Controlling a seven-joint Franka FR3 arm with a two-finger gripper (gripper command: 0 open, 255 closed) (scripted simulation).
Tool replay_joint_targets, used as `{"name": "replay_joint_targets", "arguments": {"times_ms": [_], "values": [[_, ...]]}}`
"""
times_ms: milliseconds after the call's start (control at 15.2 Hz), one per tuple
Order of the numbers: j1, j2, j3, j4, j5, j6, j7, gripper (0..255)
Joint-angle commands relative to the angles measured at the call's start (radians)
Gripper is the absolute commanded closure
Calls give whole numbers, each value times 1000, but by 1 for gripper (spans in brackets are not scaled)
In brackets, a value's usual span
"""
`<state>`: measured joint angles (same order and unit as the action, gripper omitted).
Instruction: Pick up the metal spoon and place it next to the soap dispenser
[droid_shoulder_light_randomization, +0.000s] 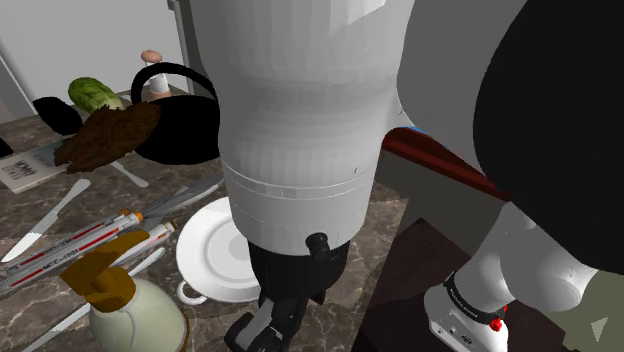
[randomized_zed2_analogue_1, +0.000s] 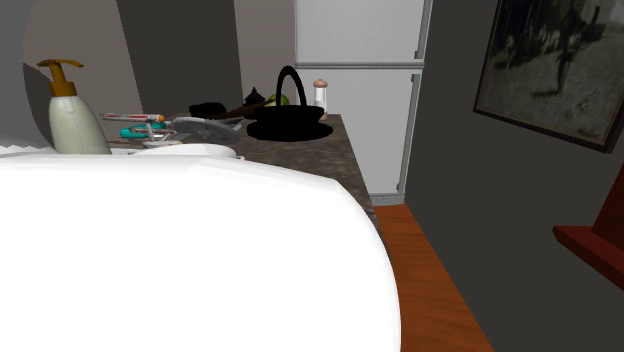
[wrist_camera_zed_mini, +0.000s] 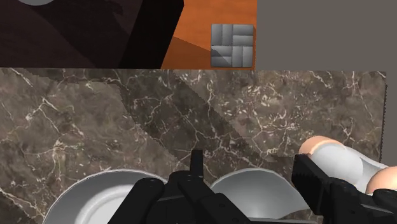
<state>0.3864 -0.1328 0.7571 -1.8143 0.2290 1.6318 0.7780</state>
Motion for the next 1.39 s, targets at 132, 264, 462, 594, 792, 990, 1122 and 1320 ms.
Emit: {"name": "replay_joint_targets", "arguments": {"times_ms": [132, 264, 462, 594, 792, 990, 1122, 1320], "values": [[2, -3, 3, -56, 4, 54, -7, 255], [3, -2, 5, -82, 5, 80, -11, 255], [5, 0, 9, -120, 5, 120, -15, 255], [6, 4, 11, -144, 5, 147, -17, 255], [7, 11, 16, -179, 3, 187, -19, 255], [9, 21, 21, -211, -1, 228, -19, 255], [9, 29, 24, -232, -4, 255, -19, 255], [11, 43, 30, -262, -11, 296, -17, 255]]}}
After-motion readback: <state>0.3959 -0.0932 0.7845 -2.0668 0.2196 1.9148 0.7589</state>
